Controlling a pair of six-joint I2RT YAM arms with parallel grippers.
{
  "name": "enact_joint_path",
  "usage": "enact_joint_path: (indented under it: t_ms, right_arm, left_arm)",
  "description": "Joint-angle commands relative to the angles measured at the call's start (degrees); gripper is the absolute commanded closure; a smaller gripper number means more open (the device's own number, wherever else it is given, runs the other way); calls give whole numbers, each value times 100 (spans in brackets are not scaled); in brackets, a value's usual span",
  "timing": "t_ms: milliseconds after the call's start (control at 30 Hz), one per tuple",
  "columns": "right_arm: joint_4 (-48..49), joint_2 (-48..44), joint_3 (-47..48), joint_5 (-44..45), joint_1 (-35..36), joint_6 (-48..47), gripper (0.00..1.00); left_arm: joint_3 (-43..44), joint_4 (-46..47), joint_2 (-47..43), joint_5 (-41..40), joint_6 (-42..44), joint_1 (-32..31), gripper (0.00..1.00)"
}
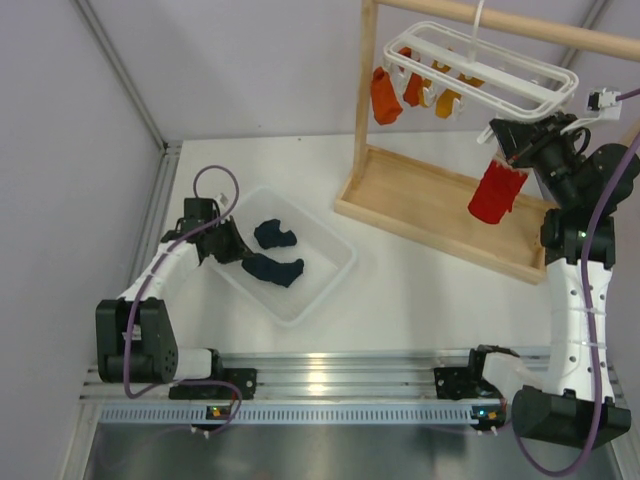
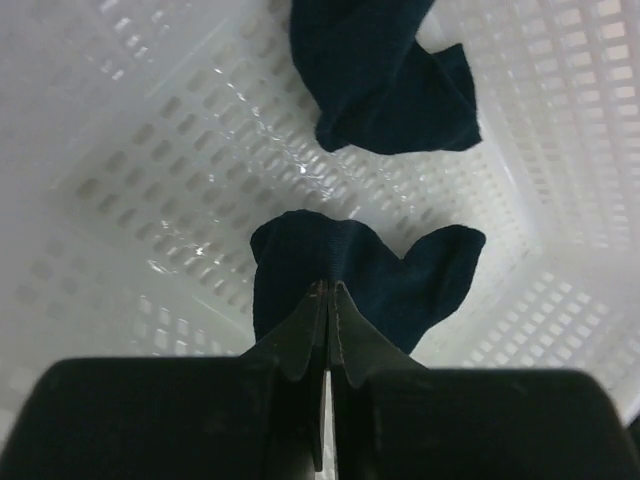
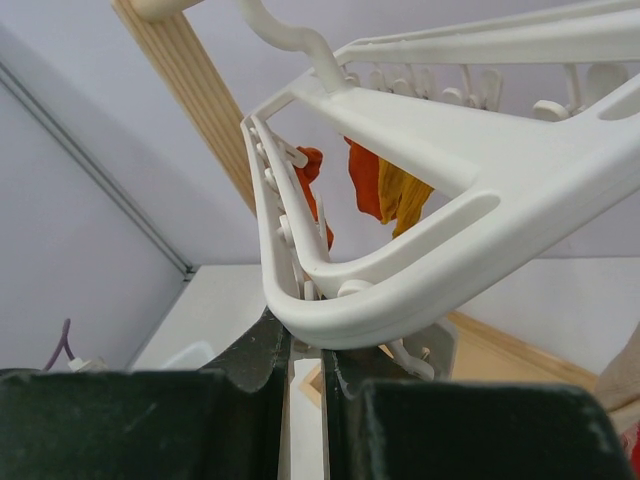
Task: Clip the socks to the hanger
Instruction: Place the sock in the bin, then pick up the sock from the bin.
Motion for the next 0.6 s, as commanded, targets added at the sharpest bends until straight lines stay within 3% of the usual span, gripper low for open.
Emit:
enact_joint_path:
  t_ms: [0,67,100,167,200,233,267,300,333,367,400,467,567]
  right_arm:
    - [-414,-19,121,-246,55,-236,100]
    - [-405,-27,121,-246,55,-271,100]
    - [-405,-27,121,-237,55,-272,100]
    - [-396,-27,112,-237,55,-280,100]
    - [-388,-27,112,-237,63,-280,100]
    - [-379,-36,104,-228,55,-280,100]
    - [-379,-36,95,-228,55,-272,100]
    - [-370,-36,95,-237,55,-280,100]
    - [-361,-45,86,-228,55,-289,100]
    - [-352,-45,60,-228,55,-289,100]
    - [-344,-54,51,-237,55,-289,100]
    - [-326,-45,16,-237,55,-289,100]
    - [-308,-19,42,-219,55,-289,100]
  left_arm:
    - [204,43,-29,-842,407,7,97]
    - [414,-246,173,-1104,540,7,83]
    - [450,-413,217,-1124,653,7,61]
    - [608,-580,323,-914,943,7,39]
    - [783,-694,384,-469,1362,7,33]
    - [872,-748,402,-125,1645,7,33]
    - [1081,-835,402,287,2535,7,34]
    - [1188,-941,402,1414,3057,7,34]
    - [1293,-1316,411,1869,3654,7,35]
    - [1573,-1589,472,2247,4826,-10,35]
    - [1697,-1818,525,2625,5438,-158,35]
    - [2083,-2706,779,2708,7112,-369,37]
    - [2418,-3857,1191,2674,8961,-747,39]
